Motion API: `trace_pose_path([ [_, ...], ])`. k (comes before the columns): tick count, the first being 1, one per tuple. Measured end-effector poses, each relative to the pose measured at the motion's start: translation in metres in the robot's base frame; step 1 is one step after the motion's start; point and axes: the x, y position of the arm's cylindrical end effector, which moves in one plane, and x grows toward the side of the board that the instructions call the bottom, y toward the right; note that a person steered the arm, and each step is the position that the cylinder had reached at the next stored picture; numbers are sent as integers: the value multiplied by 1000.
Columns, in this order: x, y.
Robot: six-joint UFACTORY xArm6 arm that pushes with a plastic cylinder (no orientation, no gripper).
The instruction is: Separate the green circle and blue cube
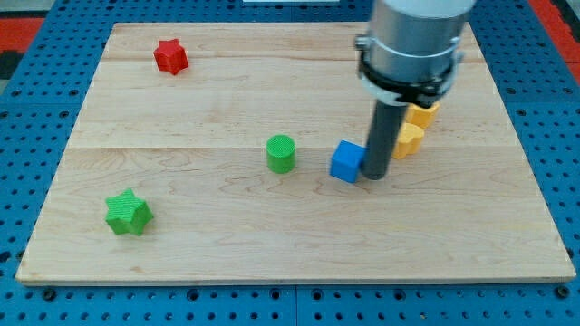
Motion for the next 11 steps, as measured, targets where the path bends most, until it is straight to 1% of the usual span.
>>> trace_pose_path([
  [1, -27, -1],
  [2, -50, 15],
  [3, -50, 55],
  [4, -53, 44],
  [5, -74, -15],
  [6, -60, -55],
  [7, -36, -50],
  [8, -31, -24],
  [9, -28, -80],
  [10, 6, -81],
  [11, 12, -37],
])
